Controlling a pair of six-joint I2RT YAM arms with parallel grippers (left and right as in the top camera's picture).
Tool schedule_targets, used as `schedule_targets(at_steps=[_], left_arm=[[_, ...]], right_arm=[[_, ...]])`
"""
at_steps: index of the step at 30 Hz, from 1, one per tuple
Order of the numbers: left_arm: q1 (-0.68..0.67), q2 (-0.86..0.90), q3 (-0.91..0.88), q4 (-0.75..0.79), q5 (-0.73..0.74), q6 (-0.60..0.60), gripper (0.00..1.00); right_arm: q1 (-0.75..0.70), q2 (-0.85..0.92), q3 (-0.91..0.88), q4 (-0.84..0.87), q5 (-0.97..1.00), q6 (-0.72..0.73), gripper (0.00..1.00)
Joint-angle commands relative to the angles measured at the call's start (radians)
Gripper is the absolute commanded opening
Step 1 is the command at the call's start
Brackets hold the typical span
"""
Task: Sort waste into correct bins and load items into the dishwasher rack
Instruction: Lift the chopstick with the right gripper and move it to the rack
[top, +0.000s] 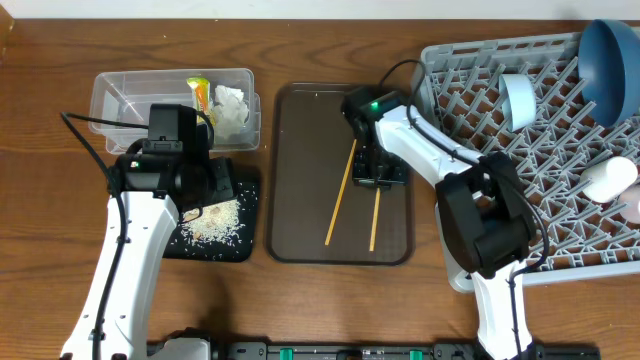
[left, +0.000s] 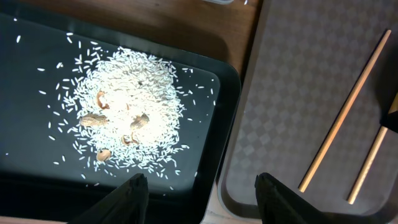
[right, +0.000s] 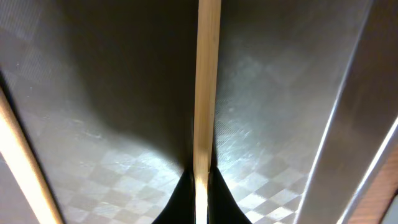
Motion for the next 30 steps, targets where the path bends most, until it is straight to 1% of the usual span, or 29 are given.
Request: schedule_targets(at_steps=[1,5,8,12,16,19,23,26,30], left_arm=[[-0.001,-0.005,0.008,-0.002,-0.009,0.014,0.59],[-0.001,-0.005,0.008,-0.002,-0.01,0.014,0.59],[-0.001,-0.005,0.008,-0.002,-0.01,0.014,0.59],[-0.001,-0.005,0.008,-0.002,-0.01,0.014,0.59],[-0.001,-0.004,0.008,-0.002,-0.01,0.014,0.59],[-0.001,-0.004,0.008,-0.002,-0.009,0.014,0.59],[-0.001,-0.004,0.008,-0.002,-0.01,0.014,0.59],[-0.001,-0.004,0.008,-0.002,-0.009,0.014,0.59],[-0.001,-0.004,0.008,-0.002,-0.009,0.014,0.59]], right_arm=[[-0.029,-0.005,-0.012,-0.002,0.032,-0.158,0.01],[-0.055,-0.083,0.015,-0.013,0.03,-0.294,0.01],[-0.083,-0.182,0.03,-0.007,0.029,-0.406,0.01],[-0.132,-0.327,0.034,-0.013,0.033,-0.591,0.01],[-0.202,-0.436,0.034,-0.032,0.058,-0.629,0.01],[-0.27,-0.477,0.034,-0.039,0.056,-0.655,0.01],[-0.356,-0.472,0.032,-0.071,0.056,-0.745,0.01],[-0.401,-0.447,0.027,-0.101,0.042,-0.763,0.01],[-0.42,-0.391,0.001,-0.099,-0.047,-0.77,0.01]])
